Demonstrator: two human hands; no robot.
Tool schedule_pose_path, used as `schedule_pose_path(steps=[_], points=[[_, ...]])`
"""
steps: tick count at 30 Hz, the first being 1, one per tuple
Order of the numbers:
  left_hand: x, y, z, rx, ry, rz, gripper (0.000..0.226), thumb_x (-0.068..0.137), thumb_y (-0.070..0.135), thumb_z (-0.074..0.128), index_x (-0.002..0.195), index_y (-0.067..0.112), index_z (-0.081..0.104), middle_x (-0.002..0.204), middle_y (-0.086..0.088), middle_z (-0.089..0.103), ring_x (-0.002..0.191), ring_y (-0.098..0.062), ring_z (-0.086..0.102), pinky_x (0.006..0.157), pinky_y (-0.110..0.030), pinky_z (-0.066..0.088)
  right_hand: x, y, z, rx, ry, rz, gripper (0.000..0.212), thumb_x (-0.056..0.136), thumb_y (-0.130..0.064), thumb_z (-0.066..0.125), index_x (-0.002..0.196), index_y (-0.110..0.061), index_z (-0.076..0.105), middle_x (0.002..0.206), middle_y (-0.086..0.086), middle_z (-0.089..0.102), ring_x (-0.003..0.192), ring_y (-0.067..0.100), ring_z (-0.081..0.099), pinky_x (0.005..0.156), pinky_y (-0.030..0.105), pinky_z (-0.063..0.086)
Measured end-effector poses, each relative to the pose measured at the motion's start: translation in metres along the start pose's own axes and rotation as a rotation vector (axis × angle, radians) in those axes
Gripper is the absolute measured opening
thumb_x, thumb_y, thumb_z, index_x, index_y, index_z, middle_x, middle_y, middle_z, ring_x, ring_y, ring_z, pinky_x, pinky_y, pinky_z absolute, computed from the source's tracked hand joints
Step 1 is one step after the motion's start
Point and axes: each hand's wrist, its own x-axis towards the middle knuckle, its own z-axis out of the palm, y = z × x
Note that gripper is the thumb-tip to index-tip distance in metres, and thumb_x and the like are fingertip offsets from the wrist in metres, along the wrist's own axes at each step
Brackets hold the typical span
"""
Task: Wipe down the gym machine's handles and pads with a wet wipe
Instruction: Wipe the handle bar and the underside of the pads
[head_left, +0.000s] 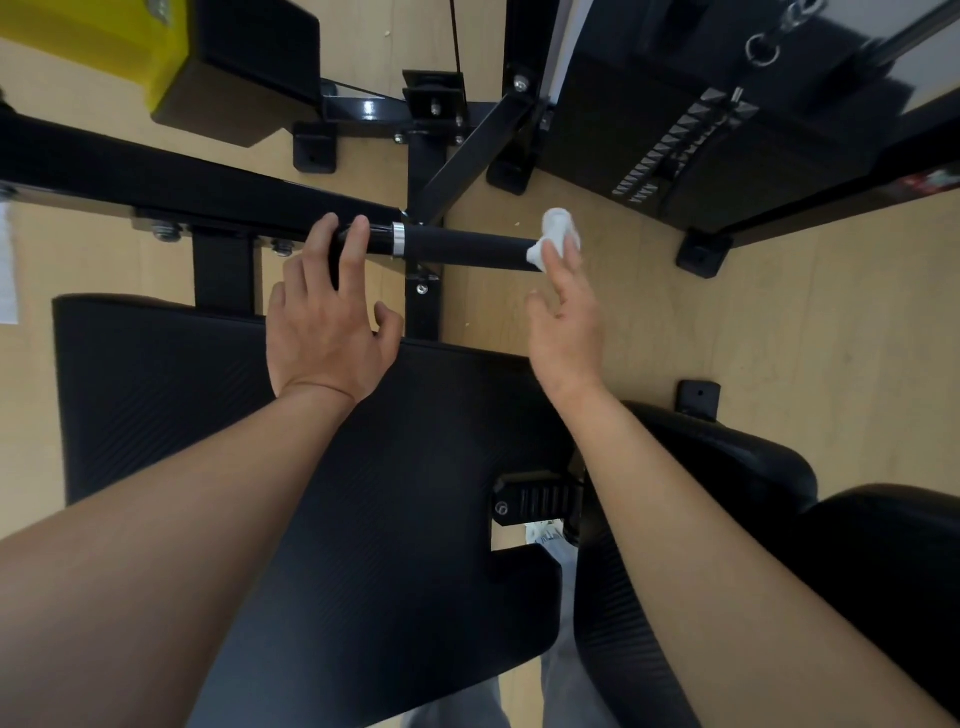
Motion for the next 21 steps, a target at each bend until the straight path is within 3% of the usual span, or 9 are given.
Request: schedule_pose_path(steps=[3,8,11,15,18,21], points=[[0.0,0.0,0.0,0.009,-0.003,0.001,0.075,0.094,0.035,0.05,0.16,0.014,0.02,0.161,-0.019,0.028,0.122,-0.041,0.049,0.091,-0.048,0.049,-0.001,0.007,0.002,-0.328,-0.061,-0.214,0.064,0.096,-0.002,0.054,0.155,-0.021,0.038,0.167,0.0,0.024,0.157,0.024,0.008,0.127,0.043,0.011],[0.0,-0.001,0.0,0.002,-0.008,-0.005,0.077,0.094,0.036,0.051,0.16,0.015,0.019,0.161,-0.019,0.028,0.125,-0.04,0.049,0.094,-0.049,0.048,-0.004,-0.006,0.014,-0.526,-0.222,-0.494,0.064,0.093,-0.011,0.058,0.154,-0.02,0.042,0.167,0.006,0.027,0.157,0.026,0.012,0.127,0.045,0.009],[0.0,-0.001,0.001,-0.002,-0.007,-0.007,0.077,0.094,0.036,0.051,0.16,0.015,0.019,0.162,-0.019,0.028,0.125,-0.04,0.049,0.094,-0.049,0.048,0.005,-0.007,0.002,-0.572,-0.254,-0.518,0.063,0.092,-0.013,0.061,0.152,-0.023,0.045,0.165,0.004,0.032,0.156,0.024,0.019,0.125,0.044,0.012],[0.0,0.0,0.001,0.001,-0.002,-0.004,0.076,0.094,0.035,0.051,0.16,0.014,0.02,0.161,-0.02,0.029,0.124,-0.041,0.049,0.093,-0.049,0.048,0.013,-0.003,-0.007,-0.585,-0.168,-0.45,0.063,0.089,-0.02,0.068,0.148,-0.023,0.048,0.16,0.003,0.04,0.153,0.024,0.027,0.122,0.053,0.025],[0.0,0.0,0.002,0.009,-0.003,-0.007,0.077,0.093,0.036,0.052,0.16,0.014,0.019,0.162,-0.019,0.028,0.124,-0.041,0.049,0.094,-0.049,0.048,0.008,-0.01,0.011,-0.599,-0.198,-0.509,0.066,0.088,-0.032,0.069,0.149,-0.024,0.046,0.16,0.004,0.039,0.153,0.025,0.025,0.124,0.051,0.018],[0.0,-0.001,0.003,0.01,0.002,-0.005,0.078,0.093,0.037,0.052,0.16,0.014,0.019,0.162,-0.019,0.028,0.124,-0.04,0.05,0.094,-0.048,0.048,0.007,-0.018,0.023,-0.592,-0.224,-0.588,0.065,0.088,-0.031,0.069,0.149,-0.024,0.047,0.159,0.004,0.042,0.152,0.024,0.029,0.124,0.051,0.017]])
